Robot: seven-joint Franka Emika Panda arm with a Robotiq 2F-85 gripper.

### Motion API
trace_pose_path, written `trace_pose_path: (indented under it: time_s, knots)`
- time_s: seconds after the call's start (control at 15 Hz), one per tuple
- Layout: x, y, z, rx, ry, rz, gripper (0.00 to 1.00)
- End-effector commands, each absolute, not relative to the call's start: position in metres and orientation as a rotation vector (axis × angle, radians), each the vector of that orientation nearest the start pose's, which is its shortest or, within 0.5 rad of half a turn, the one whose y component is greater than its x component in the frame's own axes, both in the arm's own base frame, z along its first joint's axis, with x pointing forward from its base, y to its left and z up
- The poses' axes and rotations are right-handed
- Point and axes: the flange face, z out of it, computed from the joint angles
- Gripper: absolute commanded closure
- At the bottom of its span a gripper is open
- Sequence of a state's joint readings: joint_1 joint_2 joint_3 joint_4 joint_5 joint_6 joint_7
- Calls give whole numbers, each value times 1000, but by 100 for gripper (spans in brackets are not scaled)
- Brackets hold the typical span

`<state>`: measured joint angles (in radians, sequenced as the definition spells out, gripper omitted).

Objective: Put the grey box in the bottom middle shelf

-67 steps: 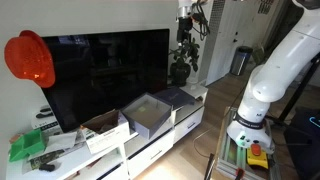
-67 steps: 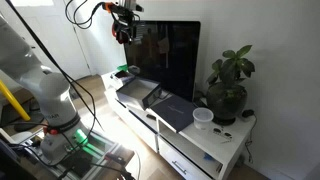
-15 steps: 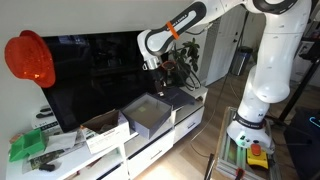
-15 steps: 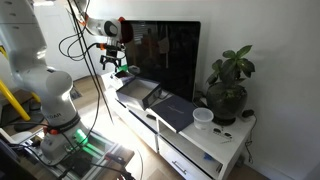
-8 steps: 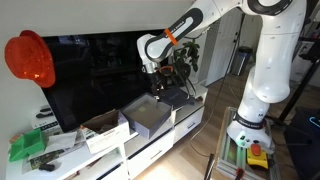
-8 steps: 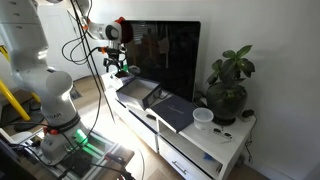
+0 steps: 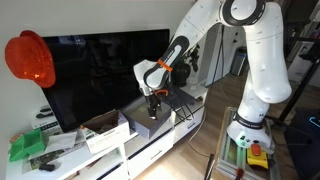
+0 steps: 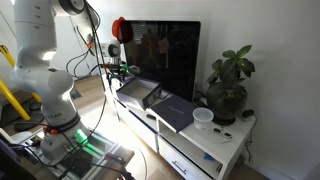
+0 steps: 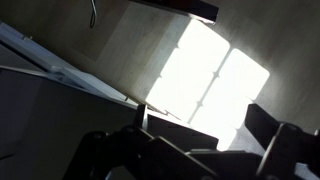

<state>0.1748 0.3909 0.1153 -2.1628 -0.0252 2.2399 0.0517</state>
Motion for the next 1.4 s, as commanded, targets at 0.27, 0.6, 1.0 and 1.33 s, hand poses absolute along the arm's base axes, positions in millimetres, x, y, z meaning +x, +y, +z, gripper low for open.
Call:
trace_pose_path:
  time_s: [0.27,0.6,1.0,1.33]
  knots:
    - [515,170,152,-3104,-450,429,0]
    - [520,170,148,-3111,-467,402,0]
    - [529,174,135,-3097,-497,171,0]
    - [532,176,117,-3066,-475,41,11]
